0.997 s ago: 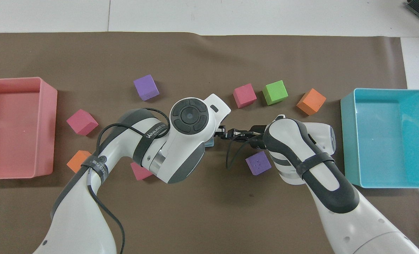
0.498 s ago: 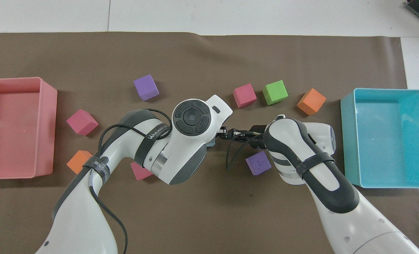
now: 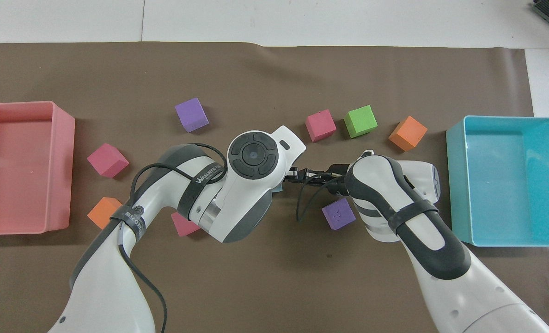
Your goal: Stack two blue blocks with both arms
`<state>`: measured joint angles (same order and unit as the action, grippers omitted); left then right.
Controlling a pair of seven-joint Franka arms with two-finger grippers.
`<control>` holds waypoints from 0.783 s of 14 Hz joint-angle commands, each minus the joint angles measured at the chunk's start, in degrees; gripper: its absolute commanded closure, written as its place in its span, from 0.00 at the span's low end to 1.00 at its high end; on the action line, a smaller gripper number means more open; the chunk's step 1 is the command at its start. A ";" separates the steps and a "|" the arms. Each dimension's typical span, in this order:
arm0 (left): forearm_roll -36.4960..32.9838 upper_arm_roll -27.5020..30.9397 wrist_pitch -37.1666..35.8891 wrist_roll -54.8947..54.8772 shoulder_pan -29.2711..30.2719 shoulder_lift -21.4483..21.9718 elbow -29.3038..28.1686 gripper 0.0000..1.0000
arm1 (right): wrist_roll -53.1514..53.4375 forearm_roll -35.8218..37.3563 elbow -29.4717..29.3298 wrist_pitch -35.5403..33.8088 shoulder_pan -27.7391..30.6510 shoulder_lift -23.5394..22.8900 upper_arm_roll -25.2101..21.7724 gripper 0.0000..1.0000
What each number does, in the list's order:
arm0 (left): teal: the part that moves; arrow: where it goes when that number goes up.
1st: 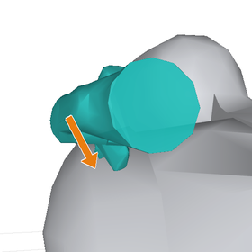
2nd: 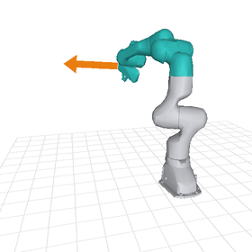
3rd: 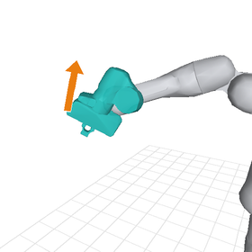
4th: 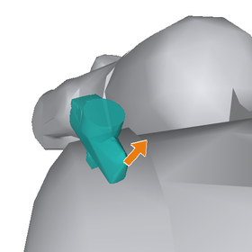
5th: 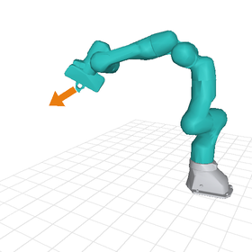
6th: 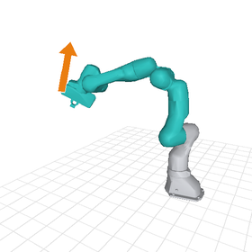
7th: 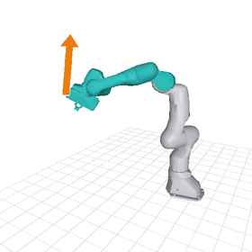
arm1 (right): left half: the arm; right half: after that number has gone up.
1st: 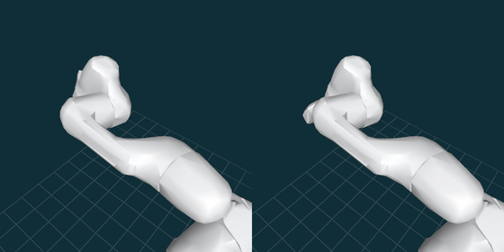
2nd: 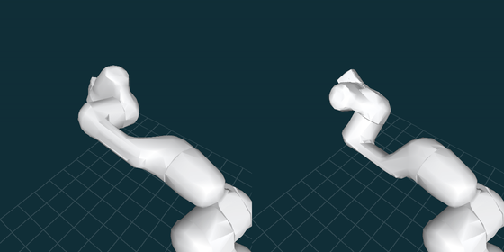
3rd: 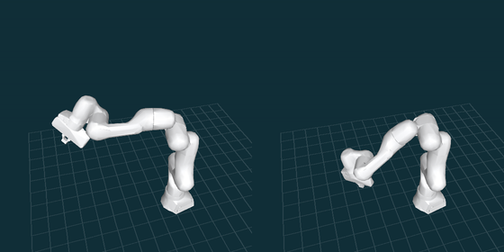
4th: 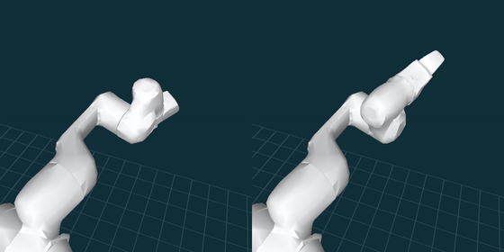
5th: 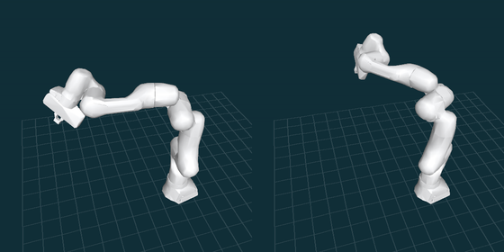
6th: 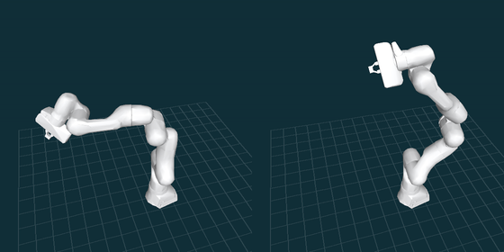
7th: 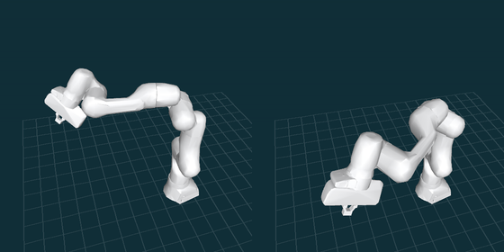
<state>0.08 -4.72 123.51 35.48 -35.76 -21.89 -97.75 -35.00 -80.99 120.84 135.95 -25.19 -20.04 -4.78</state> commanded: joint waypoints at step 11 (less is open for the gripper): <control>-0.78 1.03 -0.02 0.73 -1.33 -0.43 0.54 0.43 | -2.62 -1.89 0.98 1.07 0.14 0.70 0.30 1.00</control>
<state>0.08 -4.72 123.54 35.48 -35.77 -21.93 -97.75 -35.02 -80.99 120.84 135.95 -25.19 -20.04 -4.78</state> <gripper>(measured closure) 0.414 0.991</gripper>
